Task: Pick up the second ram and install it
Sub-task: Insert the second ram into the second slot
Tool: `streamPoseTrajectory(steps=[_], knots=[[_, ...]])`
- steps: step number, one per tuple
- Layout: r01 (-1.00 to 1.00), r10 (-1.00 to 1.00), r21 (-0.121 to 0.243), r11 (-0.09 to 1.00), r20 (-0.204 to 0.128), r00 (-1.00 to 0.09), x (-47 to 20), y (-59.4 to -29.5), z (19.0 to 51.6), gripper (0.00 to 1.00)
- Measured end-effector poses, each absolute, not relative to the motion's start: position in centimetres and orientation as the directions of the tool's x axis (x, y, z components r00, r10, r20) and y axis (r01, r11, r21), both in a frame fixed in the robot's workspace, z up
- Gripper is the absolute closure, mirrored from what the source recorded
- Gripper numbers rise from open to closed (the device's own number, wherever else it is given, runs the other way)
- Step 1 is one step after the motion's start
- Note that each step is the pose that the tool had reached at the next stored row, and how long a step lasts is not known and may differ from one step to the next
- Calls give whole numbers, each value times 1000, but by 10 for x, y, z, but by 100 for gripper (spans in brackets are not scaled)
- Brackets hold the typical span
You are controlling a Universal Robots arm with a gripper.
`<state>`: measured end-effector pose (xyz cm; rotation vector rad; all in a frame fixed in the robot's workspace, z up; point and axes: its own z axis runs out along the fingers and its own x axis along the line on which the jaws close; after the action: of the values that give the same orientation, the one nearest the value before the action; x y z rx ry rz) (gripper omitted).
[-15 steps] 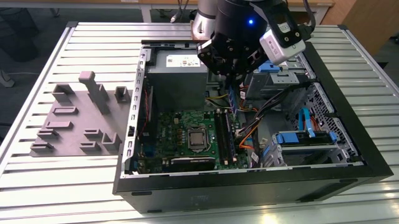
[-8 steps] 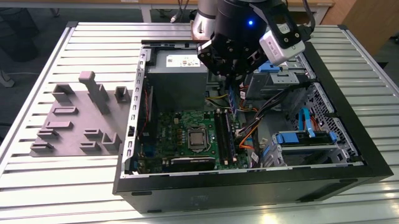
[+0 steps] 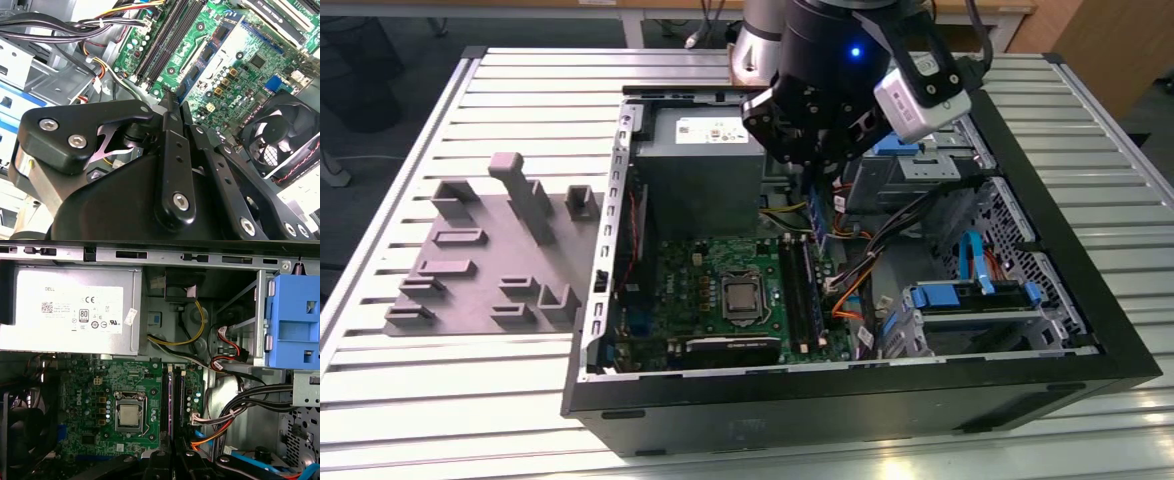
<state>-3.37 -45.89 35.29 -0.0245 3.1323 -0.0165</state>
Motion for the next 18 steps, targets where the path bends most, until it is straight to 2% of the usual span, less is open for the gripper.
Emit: streamPoseTrajectory(steps=[18], knots=[[-16,-16,-12,1000,-9,-1000,-34,-459,348,86]])
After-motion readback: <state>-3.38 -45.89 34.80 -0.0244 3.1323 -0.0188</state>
